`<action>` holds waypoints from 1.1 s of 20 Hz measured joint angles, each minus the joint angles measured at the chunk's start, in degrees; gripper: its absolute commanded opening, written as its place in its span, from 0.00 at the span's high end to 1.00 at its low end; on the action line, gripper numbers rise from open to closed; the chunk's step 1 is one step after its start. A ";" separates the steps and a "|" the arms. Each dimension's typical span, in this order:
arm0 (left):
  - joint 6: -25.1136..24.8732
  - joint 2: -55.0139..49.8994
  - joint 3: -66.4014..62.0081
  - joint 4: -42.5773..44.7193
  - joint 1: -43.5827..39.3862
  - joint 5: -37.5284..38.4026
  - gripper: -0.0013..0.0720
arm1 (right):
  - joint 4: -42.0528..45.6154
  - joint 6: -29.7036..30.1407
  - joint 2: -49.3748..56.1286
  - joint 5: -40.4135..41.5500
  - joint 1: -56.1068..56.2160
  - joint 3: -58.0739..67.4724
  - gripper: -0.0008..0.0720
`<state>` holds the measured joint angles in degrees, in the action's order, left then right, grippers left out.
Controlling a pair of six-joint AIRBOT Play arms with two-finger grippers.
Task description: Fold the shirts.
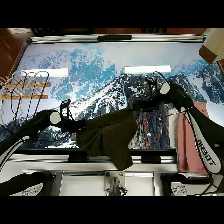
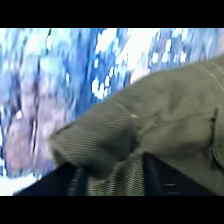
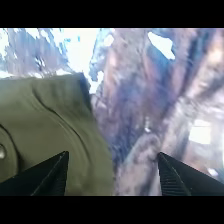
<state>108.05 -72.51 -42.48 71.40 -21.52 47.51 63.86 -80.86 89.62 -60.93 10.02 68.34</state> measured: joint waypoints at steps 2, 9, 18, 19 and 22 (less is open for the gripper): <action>0.00 -0.48 0.07 -0.31 0.00 -1.70 0.79 | -2.73 1.20 1.97 1.75 0.09 0.11 0.08; -2.21 -0.92 -0.11 -0.46 0.00 -3.58 0.89 | -6.84 3.32 6.01 6.58 4.11 0.42 0.83; -9.79 0.24 -24.94 1.66 5.33 -3.39 0.89 | 0.66 6.54 0.66 11.72 4.42 21.00 0.84; -10.49 0.28 -30.77 1.81 6.40 -3.34 0.89 | 1.57 6.71 -0.59 14.08 4.28 24.28 0.84; -13.29 0.42 -47.84 2.05 8.31 -3.61 0.89 | 3.19 7.56 -4.76 23.02 4.15 33.29 0.84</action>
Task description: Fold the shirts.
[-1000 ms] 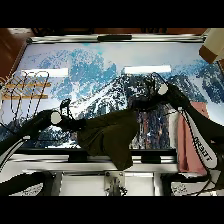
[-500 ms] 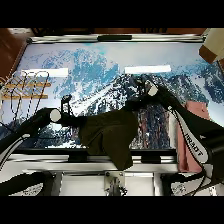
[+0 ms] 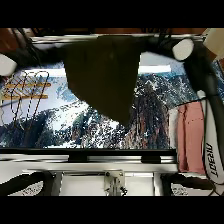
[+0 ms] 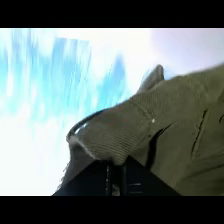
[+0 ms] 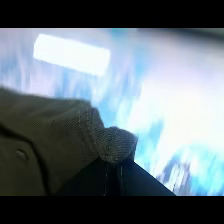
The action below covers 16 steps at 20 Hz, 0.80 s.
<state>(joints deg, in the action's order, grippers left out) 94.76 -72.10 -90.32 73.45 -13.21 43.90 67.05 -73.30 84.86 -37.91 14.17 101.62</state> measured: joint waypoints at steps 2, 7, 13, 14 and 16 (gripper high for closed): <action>-1.84 0.04 -9.81 0.00 0.44 0.63 0.89 | 0.42 0.26 -2.71 3.89 -0.07 4.13 0.84; -4.00 -0.15 -18.69 0.70 0.81 12.02 0.89 | 2.67 0.52 -7.19 -4.85 -0.09 7.82 0.84; -3.74 1.99 5.49 2.93 -4.02 21.53 0.89 | 3.87 -1.66 -9.25 -27.93 -0.11 -8.55 0.84; -2.84 3.23 11.45 3.06 -5.53 20.87 0.89 | 3.80 -1.84 -10.34 -29.66 -0.02 -12.92 0.84; -0.26 7.10 23.43 3.02 -9.22 19.39 0.89 | 3.63 -2.14 -13.70 -32.09 0.00 -21.86 0.84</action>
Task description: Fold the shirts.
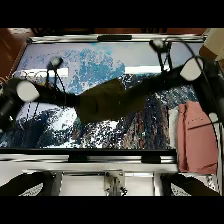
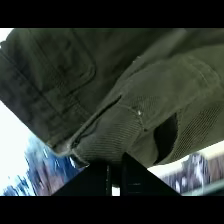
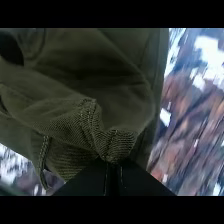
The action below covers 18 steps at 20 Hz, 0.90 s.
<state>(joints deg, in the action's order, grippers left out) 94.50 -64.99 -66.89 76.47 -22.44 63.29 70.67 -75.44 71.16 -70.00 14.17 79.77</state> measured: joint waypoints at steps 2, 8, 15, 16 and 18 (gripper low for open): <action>3.58 5.44 10.54 0.02 -4.24 -0.90 0.89 | -0.39 -0.31 -4.68 -1.55 0.00 -7.48 0.84; 16.59 21.27 30.88 0.04 -18.58 -2.58 0.89 | -2.47 -2.38 -17.33 -6.56 0.02 -20.92 0.79; 21.55 22.67 36.94 0.02 -26.71 -0.15 0.00 | -7.10 -4.35 -20.44 -16.26 -0.04 -33.81 0.10; 21.70 22.93 36.09 0.72 -25.77 1.90 0.00 | -6.62 -3.87 -20.50 -17.33 -0.04 -33.38 0.10; 21.90 23.69 33.38 3.85 -22.53 4.92 0.00 | -4.15 -3.82 -20.57 -16.13 -0.04 -30.34 0.10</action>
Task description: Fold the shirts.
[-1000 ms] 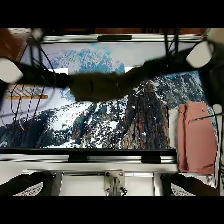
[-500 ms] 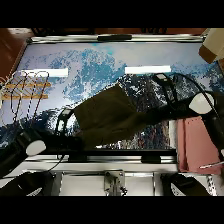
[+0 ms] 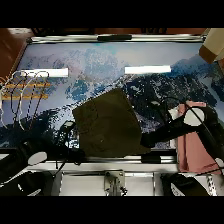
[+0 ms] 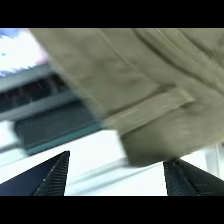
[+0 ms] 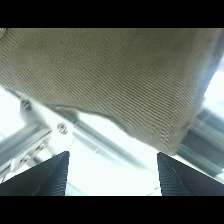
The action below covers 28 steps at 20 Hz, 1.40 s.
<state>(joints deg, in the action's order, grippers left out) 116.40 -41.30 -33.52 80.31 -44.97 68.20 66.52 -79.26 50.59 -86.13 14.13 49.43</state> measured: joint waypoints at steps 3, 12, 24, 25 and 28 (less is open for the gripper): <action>0.22 -0.52 -4.87 6.10 10.10 2.08 0.00 | 3.41 -3.10 3.32 9.31 0.00 8.24 0.10; -14.10 -19.34 -11.02 -11.78 41.57 -15.91 0.00 | -2.69 -5.55 45.92 19.67 -4.15 46.47 0.10; -25.20 -43.60 -17.59 -29.97 40.28 -34.45 0.21 | -14.36 -3.56 70.01 17.77 -5.55 60.33 0.10; -25.38 -44.19 -17.68 -30.21 40.22 -34.84 0.23 | -14.40 -3.19 70.27 18.18 -5.11 60.43 0.10; -25.77 -45.09 -17.81 -30.18 39.71 -35.98 0.45 | -14.27 -2.54 70.77 19.15 -3.39 60.57 0.23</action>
<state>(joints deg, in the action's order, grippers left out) 90.63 -86.39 -51.33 50.13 -5.26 32.23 52.25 -81.80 121.36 -66.98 10.74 110.00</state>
